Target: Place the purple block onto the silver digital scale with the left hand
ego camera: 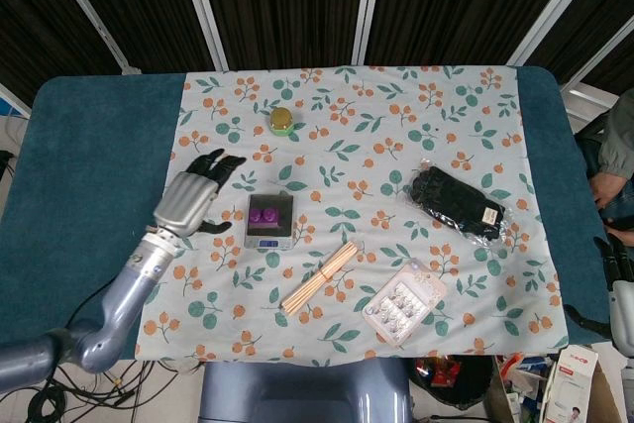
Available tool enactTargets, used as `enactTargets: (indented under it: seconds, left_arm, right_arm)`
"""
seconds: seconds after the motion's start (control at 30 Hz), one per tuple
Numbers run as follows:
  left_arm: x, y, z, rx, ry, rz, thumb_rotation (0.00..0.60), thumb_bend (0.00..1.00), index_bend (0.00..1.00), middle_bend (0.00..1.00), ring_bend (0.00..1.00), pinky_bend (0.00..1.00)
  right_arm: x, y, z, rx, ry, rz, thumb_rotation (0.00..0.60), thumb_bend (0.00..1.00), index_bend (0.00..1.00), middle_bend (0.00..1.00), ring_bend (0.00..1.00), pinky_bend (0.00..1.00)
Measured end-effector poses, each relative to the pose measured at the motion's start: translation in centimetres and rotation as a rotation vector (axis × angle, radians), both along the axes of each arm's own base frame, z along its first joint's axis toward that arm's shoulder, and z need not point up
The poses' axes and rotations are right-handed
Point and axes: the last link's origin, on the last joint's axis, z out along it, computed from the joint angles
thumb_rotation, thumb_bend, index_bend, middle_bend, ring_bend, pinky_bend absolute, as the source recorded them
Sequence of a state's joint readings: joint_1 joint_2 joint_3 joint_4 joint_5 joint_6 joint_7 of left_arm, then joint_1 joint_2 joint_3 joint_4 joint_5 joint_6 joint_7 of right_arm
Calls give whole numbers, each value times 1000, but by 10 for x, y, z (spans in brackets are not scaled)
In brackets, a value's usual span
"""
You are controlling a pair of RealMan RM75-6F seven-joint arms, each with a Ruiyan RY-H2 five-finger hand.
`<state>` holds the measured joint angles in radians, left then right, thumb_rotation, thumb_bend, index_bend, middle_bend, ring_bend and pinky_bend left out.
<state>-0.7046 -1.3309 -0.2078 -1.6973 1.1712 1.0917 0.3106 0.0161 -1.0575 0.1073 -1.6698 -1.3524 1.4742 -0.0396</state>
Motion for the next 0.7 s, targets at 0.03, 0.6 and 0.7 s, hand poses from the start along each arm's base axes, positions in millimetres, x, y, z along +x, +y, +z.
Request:
enactTargets:
  seconds: [0.03, 0.6, 0.7]
  left_arm:
    - [-8, -5, 11, 26, 5, 16, 600, 78, 112, 112, 10, 77]
    - [-148, -118, 84, 168, 38, 191, 600, 70, 137, 113, 0, 0]
    - [-155, -128, 87, 179, 7, 170, 600, 70, 137, 115, 0, 0]
  right_arm:
    - [0, 0, 0, 0, 1, 1, 600, 70, 47, 10, 171, 191]
    - [4, 0, -3, 5, 9, 16, 600, 70, 47, 10, 171, 191]
    - [4, 0, -3, 6, 8, 19, 600, 71, 47, 10, 171, 191]
